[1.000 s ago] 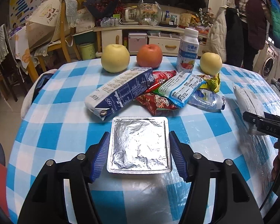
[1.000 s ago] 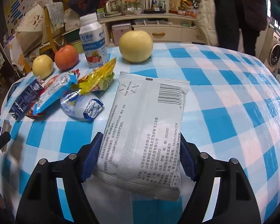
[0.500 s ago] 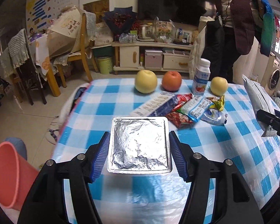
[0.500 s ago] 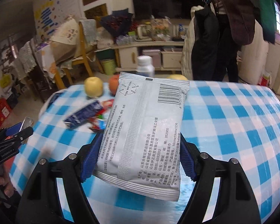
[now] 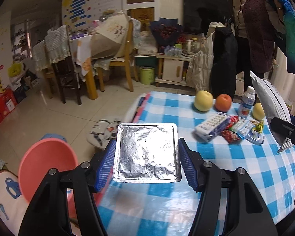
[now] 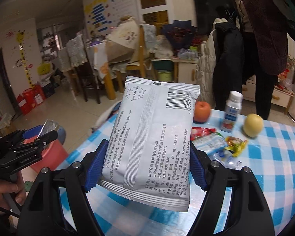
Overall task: Collect trash
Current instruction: 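Lift the foil tray in the left gripper and sachet in the right gripper toward the bucket, then open the left gripper dropping the foil tray while the right gripper drops the sachet into the bucket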
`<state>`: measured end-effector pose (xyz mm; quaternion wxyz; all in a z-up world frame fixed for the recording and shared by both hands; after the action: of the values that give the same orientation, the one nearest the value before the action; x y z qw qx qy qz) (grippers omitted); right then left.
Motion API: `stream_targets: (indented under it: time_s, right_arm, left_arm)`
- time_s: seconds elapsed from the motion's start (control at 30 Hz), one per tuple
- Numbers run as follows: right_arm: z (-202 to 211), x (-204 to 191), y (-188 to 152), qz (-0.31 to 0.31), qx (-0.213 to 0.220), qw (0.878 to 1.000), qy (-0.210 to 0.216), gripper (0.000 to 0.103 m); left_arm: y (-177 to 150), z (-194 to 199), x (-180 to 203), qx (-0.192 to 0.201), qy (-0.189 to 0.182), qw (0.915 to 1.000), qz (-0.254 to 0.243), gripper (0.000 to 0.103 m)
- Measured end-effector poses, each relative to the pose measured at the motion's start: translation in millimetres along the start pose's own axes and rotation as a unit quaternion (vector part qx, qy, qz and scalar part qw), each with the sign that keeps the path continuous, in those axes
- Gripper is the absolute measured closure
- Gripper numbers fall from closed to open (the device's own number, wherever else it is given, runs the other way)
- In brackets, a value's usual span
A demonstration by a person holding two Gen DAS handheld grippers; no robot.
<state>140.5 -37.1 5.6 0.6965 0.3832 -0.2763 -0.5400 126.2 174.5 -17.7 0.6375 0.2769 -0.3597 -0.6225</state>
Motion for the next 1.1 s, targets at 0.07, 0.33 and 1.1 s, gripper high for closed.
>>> stream_targets:
  time_s: [0.07, 0.33, 1.1]
  right_arm:
    - [-1.6, -21.3, 4.2, 0.012, 0.001, 1.000, 0.015, 0.027]
    - [-7.9, -105.1, 24.6, 0.051, 0.007, 0.996, 0.072, 0.027]
    - [-27.8, -334.1, 41.6, 0.149, -0.003, 0.969, 0.199, 0.027]
  left_arm:
    - [-0.5, 6.7, -15.6, 0.002, 0.010, 0.9999, 0.009, 0.040]
    - [-7.2, 40.6, -84.8, 0.014, 0.057, 0.9973, 0.044, 0.040]
    - [-33.5, 88.2, -234.6, 0.023, 0.132, 0.9842, 0.116, 0.040]
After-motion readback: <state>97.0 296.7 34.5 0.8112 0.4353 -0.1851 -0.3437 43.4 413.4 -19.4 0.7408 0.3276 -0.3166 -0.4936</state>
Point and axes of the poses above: each gripper's, at about its wrist camera, not at the fingertips, and z roughly against the way its jaws point, x to its right, y to its top, the point moved 10 cm from there along -z, roughly the way its jaws point, and after that the axes turned 12 degrees about -y, right-handed, at the moved point
